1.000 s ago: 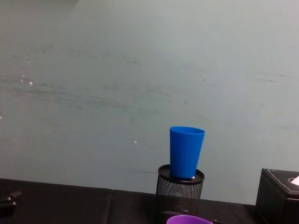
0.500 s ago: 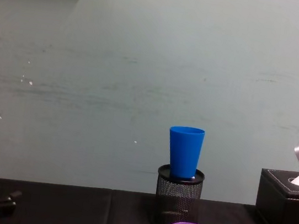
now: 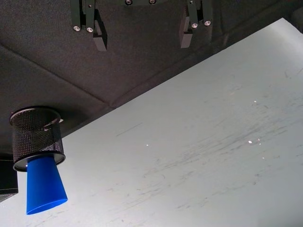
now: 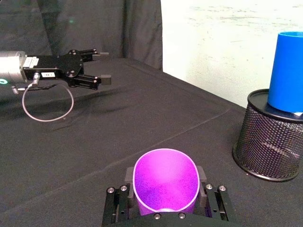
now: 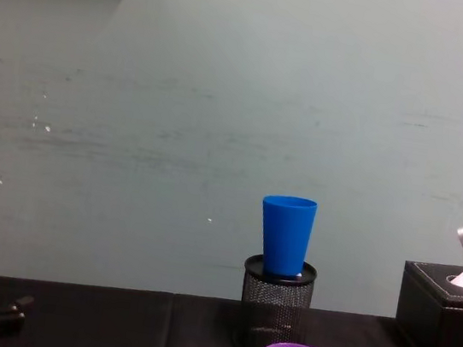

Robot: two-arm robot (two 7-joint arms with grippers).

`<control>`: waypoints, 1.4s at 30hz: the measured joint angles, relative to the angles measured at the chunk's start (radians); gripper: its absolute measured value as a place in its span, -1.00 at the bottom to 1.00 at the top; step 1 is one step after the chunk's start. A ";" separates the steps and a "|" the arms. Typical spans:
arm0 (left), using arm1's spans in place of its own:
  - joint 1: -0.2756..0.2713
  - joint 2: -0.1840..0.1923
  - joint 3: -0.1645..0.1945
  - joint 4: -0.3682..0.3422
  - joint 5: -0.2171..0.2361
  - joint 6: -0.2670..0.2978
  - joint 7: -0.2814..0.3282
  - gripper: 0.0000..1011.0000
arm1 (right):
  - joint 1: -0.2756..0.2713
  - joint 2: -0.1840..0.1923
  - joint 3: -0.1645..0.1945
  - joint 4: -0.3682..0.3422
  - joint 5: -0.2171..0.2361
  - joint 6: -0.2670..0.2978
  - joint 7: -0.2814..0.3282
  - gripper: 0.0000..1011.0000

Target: Pick up one cup with a gripper and tap it against the other cup.

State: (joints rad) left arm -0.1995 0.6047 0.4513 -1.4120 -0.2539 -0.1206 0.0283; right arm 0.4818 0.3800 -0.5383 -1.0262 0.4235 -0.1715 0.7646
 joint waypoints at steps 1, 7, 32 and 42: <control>0.000 0.000 0.000 0.000 0.000 0.000 0.000 0.98 | 0.000 0.000 0.000 0.000 0.000 0.000 0.000 0.45; 0.000 0.000 0.000 0.000 0.000 0.000 0.000 0.98 | 0.000 0.000 -0.001 0.000 0.000 0.000 0.000 0.45; 0.000 0.000 0.000 0.000 0.000 0.000 0.000 0.98 | 0.001 0.001 -0.002 -0.001 0.000 -0.001 0.002 0.45; 0.000 0.000 0.000 0.000 0.000 0.000 0.000 0.98 | 0.001 0.001 -0.002 -0.001 0.000 -0.001 0.002 0.45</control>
State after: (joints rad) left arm -0.1996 0.6047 0.4514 -1.4120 -0.2539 -0.1205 0.0283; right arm 0.4831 0.3806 -0.5403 -1.0270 0.4237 -0.1728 0.7670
